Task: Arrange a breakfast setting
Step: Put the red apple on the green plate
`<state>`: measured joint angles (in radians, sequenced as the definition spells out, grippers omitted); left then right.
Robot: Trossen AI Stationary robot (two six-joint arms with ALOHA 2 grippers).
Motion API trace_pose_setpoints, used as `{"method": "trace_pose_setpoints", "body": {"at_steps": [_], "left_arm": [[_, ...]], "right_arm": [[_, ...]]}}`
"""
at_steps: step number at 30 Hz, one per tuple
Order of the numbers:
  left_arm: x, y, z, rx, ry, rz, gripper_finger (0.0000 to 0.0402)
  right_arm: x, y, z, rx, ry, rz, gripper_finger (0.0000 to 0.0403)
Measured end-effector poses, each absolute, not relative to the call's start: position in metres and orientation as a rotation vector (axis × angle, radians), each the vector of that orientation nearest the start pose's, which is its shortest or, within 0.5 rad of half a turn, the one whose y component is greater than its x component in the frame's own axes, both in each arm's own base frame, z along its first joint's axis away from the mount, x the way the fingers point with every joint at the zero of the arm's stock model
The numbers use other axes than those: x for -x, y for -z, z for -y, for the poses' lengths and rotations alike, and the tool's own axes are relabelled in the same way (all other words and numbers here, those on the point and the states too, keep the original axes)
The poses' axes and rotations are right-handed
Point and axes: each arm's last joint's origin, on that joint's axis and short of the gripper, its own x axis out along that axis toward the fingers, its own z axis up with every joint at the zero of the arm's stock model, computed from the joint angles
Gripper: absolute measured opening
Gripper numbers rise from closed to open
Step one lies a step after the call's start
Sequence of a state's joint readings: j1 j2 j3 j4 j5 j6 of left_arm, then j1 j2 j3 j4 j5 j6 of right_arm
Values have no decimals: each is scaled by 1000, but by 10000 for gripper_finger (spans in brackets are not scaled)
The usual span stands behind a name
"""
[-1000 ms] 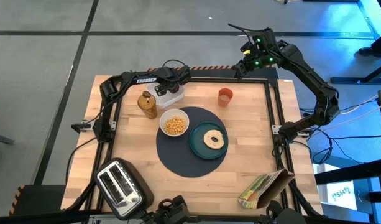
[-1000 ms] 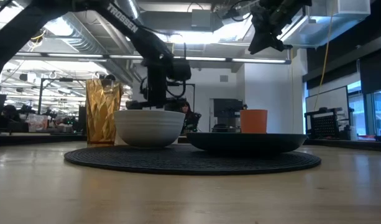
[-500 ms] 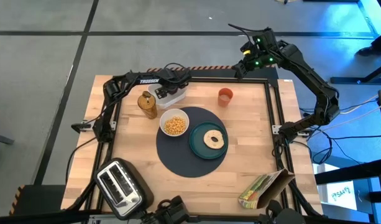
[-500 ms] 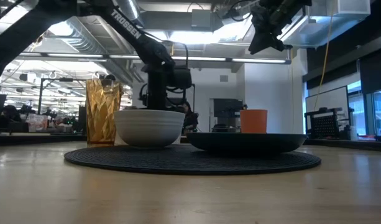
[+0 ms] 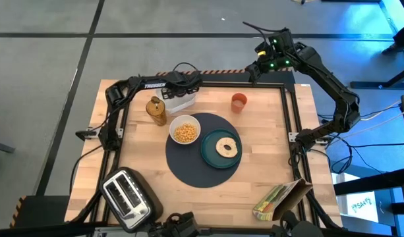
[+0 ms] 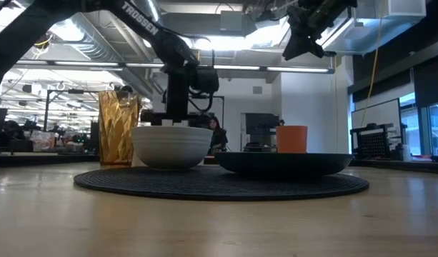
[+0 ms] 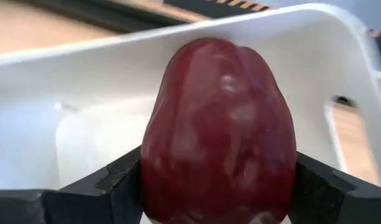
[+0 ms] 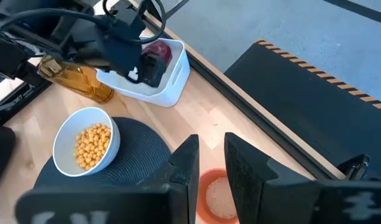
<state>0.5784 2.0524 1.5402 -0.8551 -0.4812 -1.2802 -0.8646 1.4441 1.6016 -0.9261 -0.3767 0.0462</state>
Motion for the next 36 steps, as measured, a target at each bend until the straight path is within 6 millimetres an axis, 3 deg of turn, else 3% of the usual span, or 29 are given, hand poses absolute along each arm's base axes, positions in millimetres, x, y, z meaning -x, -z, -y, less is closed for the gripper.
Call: {"method": "trace_pose_setpoints", "body": {"at_steps": [6,20,24,30,36], "left_arm": [[-333,-178,-232,946,-1517,-789,289],[-364,-183,-227,769,-1146,-793,288],[-366,-183,-220,757,-1118,-830,289],[-352,-179,-202,889,-1238,-970,290],[-351,-183,-187,828,-1232,-1047,291]], "right_arm": [[-195,-398,212,-515,488,-605,69],[-195,-398,212,-539,494,-602,69],[-195,-398,212,-539,494,-601,69],[-195,-398,212,-535,494,-598,69],[-197,-401,214,-510,495,-563,69]]}}
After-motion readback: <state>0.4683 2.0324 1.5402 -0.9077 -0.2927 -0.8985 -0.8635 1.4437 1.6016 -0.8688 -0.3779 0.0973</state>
